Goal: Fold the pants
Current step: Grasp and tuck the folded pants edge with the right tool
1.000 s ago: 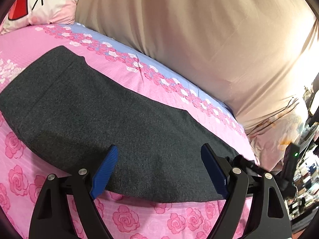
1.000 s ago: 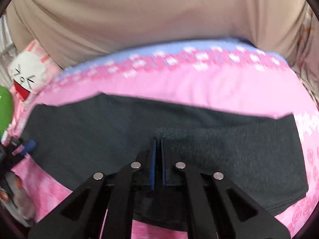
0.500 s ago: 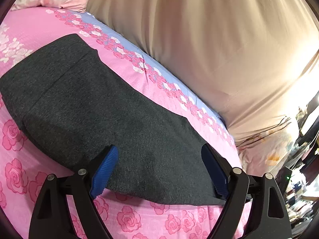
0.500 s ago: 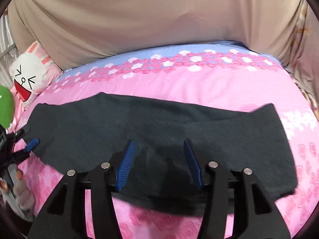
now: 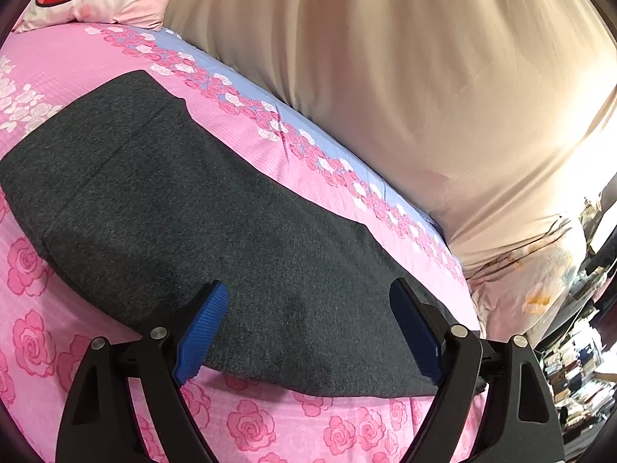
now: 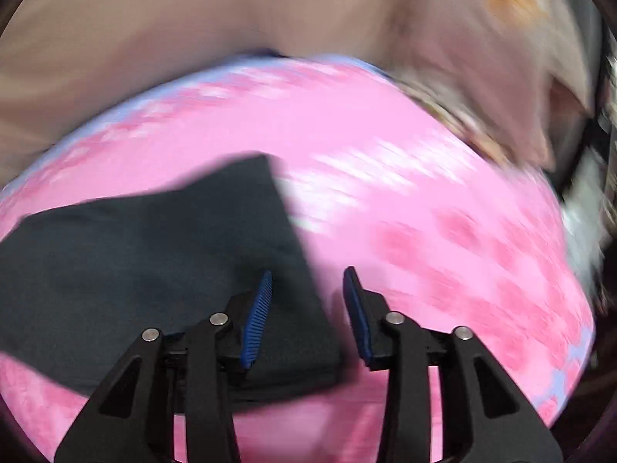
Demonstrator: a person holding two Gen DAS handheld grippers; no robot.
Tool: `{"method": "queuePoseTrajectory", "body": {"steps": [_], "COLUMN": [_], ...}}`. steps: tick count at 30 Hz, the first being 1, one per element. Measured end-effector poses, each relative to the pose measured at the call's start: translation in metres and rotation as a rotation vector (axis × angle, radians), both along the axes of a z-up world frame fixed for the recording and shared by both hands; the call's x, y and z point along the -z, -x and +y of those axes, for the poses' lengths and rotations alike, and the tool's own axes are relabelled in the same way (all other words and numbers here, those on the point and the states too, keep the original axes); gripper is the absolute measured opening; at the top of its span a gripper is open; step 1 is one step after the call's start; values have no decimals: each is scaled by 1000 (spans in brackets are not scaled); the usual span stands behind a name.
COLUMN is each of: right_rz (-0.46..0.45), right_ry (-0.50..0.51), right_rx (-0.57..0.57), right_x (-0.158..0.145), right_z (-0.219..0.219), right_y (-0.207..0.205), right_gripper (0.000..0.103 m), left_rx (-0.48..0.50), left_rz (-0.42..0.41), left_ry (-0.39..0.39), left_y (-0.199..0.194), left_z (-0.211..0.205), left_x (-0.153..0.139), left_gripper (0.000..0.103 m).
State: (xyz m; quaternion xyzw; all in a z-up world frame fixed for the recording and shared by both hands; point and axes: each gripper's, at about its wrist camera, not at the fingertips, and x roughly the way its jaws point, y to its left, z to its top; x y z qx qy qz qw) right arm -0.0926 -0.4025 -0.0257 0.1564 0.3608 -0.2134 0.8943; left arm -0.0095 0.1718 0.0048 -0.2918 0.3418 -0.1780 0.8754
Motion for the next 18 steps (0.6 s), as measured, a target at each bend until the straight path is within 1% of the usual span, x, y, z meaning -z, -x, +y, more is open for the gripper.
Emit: {"method": "queuePoseTrajectory", "body": {"steps": [2, 3, 4, 5, 6, 7, 8, 9, 11, 13, 14, 16, 17, 18], "right_rz": [-61, -79, -97, -114, -114, -102, -77, -52, 3, 40, 43, 41, 38, 24], "right_ry": [12, -1, -28, -68, -91, -101, -84, -62, -6, 29, 62, 109, 93, 63], "right_rx": [9, -24, -77, -162, -233, -313, -394, -449, -509, -517, -498, -467, -460, -461], "right_x": [-14, -21, -25, -29, -29, -28, -25, -19, -5, 7, 11, 8, 5, 0], "right_z": [6, 15, 28, 48, 67, 91, 119, 140, 174, 186, 189, 190, 188, 184], "right_y": [12, 12, 9, 4, -3, -13, -24, -34, -57, -76, -85, -95, -100, -98], "right_gripper": [39, 39, 39, 41, 44, 45, 45, 45, 45, 45, 42, 23, 7, 7], "left_rx": [-3, -3, -4, -6, -7, -11, -13, -15, -19, -21, -21, -18, -17, -14], "left_rz": [1, 2, 3, 3, 3, 3, 4, 4, 3, 0, -1, -3, -3, -4], "left_ry": [-13, -17, -22, -26, -30, -33, -35, -35, -31, -24, -19, -13, -11, -8], "left_y": [0, -1, -1, -1, -1, -1, -2, -2, -1, 0, 0, 2, 1, 2], "left_z": [-2, -2, -2, -3, -3, -4, -4, -3, -2, 0, 0, 1, 1, 1], "left_x": [0, 0, 0, 0, 0, 0, 0, 1, 1, 1, 1, 2, 2, 2], "left_gripper": [83, 83, 83, 83, 83, 83, 83, 83, 83, 83, 83, 83, 83, 83]}}
